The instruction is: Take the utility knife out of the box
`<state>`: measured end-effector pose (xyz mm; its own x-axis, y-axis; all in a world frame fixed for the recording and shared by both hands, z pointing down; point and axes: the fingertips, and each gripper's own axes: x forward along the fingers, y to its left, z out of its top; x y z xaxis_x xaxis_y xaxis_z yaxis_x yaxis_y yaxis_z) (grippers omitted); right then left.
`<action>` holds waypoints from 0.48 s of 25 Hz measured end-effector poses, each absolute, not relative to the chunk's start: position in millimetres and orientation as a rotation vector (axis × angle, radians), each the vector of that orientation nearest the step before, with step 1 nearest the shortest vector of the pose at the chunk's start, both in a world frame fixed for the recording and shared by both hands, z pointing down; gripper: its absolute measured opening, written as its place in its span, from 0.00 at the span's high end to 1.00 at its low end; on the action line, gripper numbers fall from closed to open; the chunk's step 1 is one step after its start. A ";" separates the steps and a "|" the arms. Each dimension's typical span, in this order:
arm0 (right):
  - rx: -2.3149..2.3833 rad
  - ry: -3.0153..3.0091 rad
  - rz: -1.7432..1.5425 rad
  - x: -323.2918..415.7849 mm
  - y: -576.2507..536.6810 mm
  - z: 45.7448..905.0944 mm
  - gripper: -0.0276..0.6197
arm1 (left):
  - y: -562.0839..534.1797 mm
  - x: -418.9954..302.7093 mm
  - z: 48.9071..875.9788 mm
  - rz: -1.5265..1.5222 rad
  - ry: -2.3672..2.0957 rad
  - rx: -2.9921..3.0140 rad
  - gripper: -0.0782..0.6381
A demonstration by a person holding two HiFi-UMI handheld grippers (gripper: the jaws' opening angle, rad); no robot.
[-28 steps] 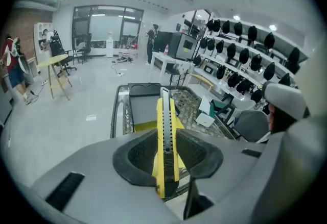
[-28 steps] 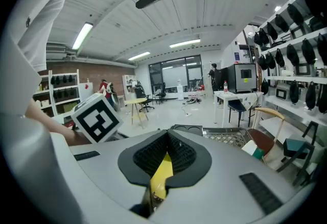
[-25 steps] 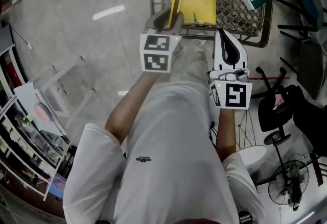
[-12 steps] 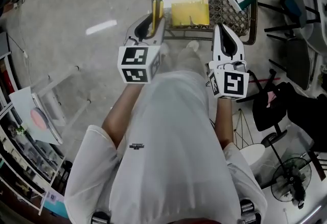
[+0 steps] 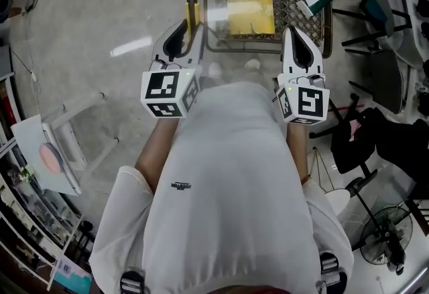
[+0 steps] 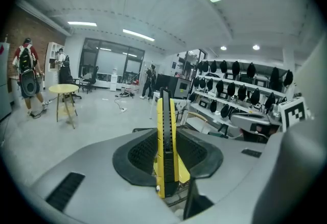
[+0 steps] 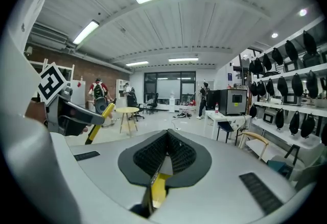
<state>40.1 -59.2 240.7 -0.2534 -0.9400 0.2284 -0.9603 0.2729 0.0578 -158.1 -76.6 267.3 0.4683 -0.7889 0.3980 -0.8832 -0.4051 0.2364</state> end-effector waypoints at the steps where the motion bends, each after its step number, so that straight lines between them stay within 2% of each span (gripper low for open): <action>1: 1.775 -2.321 0.139 38.6 -58.0 238.9 0.96 | -73.7 -160.8 263.6 0.295 -1.396 2.321 0.74; 12: 1.801 -2.346 0.097 29.2 -45.6 227.1 0.96 | -46.8 -163.3 241.1 0.207 -1.368 2.417 0.74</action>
<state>29.2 -45.6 227.1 -0.2485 -0.9511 0.1836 -0.9630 0.2630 0.0591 -163.3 -46.8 241.1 0.5218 -0.7998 0.2968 -0.8518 -0.4695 0.2323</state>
